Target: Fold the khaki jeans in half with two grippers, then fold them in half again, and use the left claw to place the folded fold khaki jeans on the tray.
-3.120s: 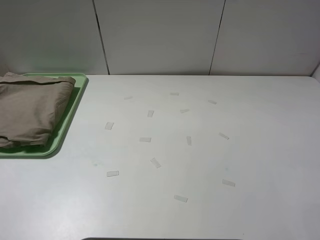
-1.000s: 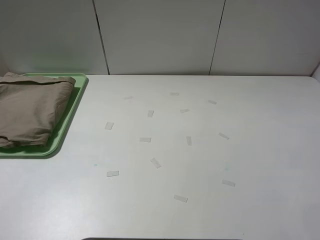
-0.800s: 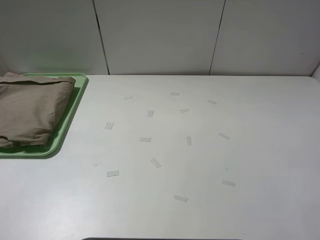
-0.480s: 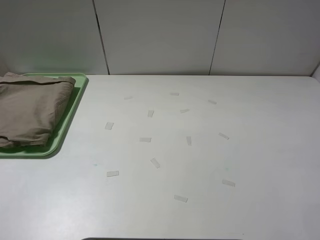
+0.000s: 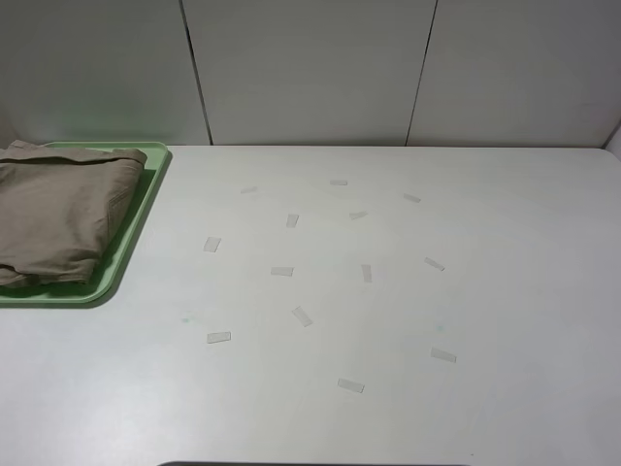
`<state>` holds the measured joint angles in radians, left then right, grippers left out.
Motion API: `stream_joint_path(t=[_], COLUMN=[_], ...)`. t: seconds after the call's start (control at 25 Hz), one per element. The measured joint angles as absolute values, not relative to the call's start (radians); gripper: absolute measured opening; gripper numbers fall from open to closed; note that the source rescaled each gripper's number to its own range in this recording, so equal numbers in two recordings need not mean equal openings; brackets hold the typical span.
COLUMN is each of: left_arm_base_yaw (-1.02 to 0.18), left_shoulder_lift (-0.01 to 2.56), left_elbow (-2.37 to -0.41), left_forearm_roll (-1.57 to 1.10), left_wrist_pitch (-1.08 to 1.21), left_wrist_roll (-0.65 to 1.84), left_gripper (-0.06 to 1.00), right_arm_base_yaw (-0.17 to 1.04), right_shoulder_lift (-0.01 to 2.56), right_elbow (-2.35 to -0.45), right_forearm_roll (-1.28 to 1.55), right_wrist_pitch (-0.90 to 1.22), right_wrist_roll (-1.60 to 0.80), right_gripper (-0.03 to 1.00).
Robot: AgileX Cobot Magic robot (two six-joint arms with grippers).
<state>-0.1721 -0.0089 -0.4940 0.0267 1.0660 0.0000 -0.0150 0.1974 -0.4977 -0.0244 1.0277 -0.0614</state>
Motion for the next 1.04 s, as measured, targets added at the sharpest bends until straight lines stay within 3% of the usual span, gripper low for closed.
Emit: stream_joint_path(t=[0.4, 1.04], left_arm_base_yaw=[-0.172, -0.172], left_shoulder_lift=[-0.009, -0.009], left_elbow=[-0.494, -0.494], left_forearm_roll=[0.027, 0.027], left_wrist_pitch=[1.062, 1.062], left_wrist_roll=[0.0, 0.0], left_gripper=[0.72, 0.72], right_arm_base_yaw=[-0.036, -0.044], right_shoulder_lift=[-0.002, -0.004], right_elbow=[-0.498, -0.498], right_forearm_roll=[-0.024, -0.013], right_wrist_pitch=[1.026, 1.027], right_wrist_roll=[-0.061, -0.061], right_gripper=[1.0, 1.0])
